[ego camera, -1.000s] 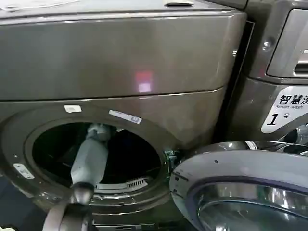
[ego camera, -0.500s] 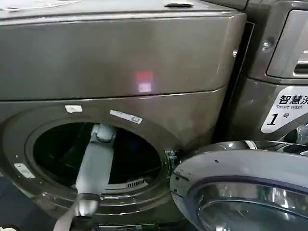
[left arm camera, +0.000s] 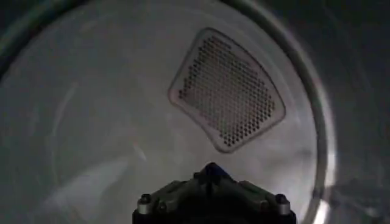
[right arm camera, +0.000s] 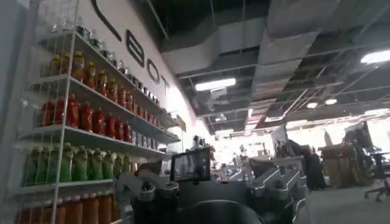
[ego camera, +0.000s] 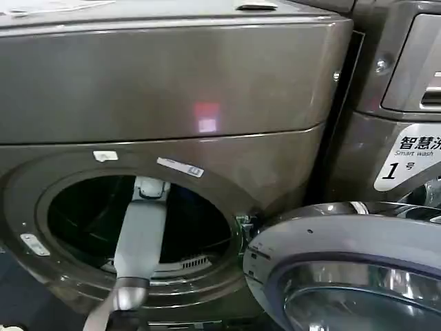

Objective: Grasp the clothes from the dryer.

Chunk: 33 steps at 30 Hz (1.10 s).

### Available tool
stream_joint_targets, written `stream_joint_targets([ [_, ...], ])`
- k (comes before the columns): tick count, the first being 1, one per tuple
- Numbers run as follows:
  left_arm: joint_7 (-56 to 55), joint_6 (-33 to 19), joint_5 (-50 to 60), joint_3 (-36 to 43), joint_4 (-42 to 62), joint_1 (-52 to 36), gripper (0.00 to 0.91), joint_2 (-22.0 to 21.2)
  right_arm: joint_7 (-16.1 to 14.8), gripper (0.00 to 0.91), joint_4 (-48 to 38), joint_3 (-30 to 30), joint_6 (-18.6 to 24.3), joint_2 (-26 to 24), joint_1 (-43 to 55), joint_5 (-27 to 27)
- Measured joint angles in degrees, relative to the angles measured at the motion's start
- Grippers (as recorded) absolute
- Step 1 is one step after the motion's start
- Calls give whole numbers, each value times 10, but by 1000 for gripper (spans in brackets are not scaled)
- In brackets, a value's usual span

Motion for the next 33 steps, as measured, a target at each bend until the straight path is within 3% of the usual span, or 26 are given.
stream_joint_targets([
  [16,-21,2,-33,-1,-6,6,0,1,1,907,0,-3,3,2,1,-7],
  [33,-21,2,-38,1,-6,9,0,2,22,907,16,13,-39,-3,4,-15],
])
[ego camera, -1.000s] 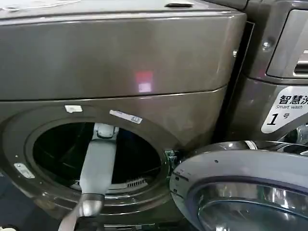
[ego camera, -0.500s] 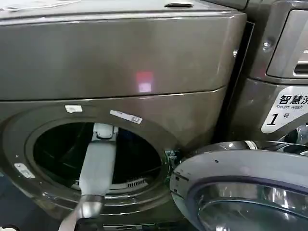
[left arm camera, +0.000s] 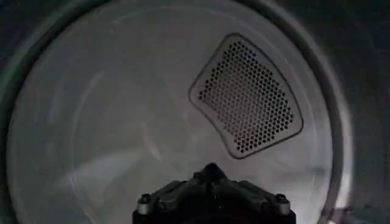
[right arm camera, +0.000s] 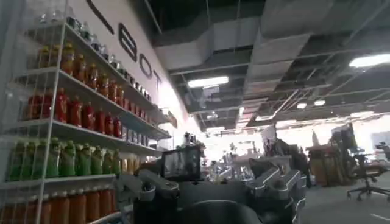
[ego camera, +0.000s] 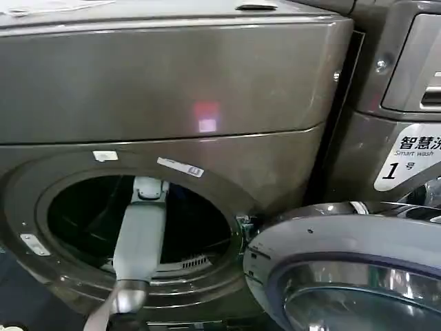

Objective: Grasp the clothes from the dryer.

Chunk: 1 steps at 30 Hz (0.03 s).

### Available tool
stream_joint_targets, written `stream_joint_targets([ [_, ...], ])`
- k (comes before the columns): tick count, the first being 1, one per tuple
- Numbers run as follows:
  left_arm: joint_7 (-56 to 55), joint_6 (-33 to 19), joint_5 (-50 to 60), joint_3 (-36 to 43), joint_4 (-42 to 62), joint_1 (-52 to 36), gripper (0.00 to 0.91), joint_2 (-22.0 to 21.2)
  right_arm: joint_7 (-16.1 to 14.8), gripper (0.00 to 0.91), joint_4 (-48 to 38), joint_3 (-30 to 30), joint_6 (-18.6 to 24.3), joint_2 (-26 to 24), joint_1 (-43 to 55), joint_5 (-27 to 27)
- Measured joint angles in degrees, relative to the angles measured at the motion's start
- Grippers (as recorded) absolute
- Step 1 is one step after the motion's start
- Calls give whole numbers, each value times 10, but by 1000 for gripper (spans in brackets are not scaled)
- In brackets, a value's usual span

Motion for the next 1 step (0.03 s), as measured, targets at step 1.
stream_joint_targets([
  [1,0,0,0,0,0,0,0,0,1,907,1,0,-2,0,0,-1],
])
